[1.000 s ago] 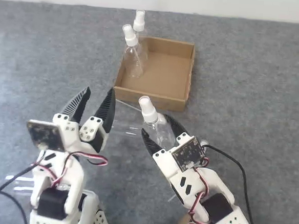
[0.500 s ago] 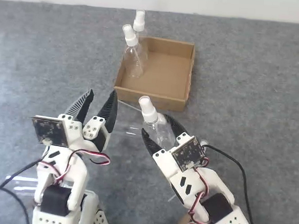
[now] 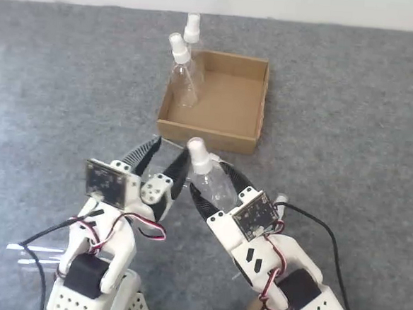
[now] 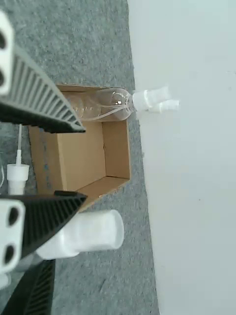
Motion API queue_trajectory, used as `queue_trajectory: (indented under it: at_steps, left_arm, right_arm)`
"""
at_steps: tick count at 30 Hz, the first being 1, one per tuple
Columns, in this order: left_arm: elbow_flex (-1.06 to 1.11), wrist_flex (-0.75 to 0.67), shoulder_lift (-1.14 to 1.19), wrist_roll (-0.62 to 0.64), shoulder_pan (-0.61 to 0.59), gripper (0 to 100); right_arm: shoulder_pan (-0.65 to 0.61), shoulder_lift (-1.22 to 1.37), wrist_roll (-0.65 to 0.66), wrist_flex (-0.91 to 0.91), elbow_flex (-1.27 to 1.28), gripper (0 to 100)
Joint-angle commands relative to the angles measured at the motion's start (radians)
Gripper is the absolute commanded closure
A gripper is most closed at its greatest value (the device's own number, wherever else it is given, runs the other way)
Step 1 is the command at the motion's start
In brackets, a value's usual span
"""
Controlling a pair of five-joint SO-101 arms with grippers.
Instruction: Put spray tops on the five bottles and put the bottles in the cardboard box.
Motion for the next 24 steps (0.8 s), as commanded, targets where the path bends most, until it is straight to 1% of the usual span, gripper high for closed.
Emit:
queue_trajectory:
  at_steps: [1,5,13,16,20,24]
  left_arm:
    - [0.004,-0.032,-0.021,-0.052,0.063,82]
    - [0.005,-0.031,-0.021,-0.052,0.089,82]
    - [-0.001,-0.005,-0.021,-0.052,0.094,82]
    - [0.002,-0.003,-0.021,-0.054,0.120,82]
    - [0.004,-0.003,-0.021,-0.092,0.140,82]
    - [0.005,-0.002,-0.021,-0.097,0.140,82]
  right_arm:
    - [-0.010,-0.036,-0.009,0.004,0.018,95.1]
    - [-0.010,-0.036,-0.009,0.007,0.018,95.1]
    - [-0.010,-0.036,-0.009,0.007,0.018,95.1]
    - [-0.010,-0.036,-0.009,0.007,0.018,95.1]
    - [-0.010,-0.036,-0.009,0.007,0.018,95.1]
    - [-0.010,-0.036,-0.009,0.008,0.018,95.1]
